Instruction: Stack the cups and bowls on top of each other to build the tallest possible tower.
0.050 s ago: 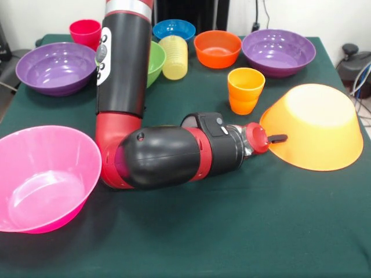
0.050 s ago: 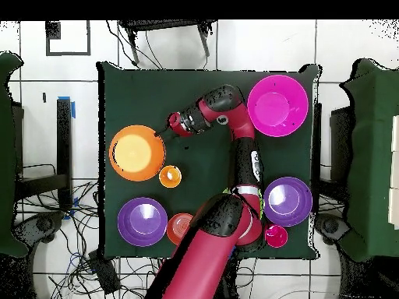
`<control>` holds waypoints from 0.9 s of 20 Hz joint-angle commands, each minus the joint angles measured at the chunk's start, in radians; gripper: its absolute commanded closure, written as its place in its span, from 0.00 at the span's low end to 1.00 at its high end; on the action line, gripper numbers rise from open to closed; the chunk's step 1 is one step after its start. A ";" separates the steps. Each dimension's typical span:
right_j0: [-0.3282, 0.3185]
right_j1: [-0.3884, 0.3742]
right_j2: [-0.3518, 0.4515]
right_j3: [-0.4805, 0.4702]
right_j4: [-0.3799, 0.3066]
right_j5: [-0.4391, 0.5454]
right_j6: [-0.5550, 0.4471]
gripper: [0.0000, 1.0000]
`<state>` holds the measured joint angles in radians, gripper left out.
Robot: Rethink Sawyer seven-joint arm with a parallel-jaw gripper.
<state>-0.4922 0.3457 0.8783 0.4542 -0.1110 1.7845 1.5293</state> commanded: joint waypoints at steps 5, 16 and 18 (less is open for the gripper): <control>-0.040 0.032 -0.160 0.120 -0.086 -0.326 -0.004 0.00; -0.082 -0.051 -0.192 0.346 -0.047 -0.409 0.011 0.00; -0.087 -0.075 -0.196 0.385 -0.043 -0.423 0.017 0.00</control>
<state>-0.5545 0.2591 0.8114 0.6831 -0.0796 1.5895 1.5293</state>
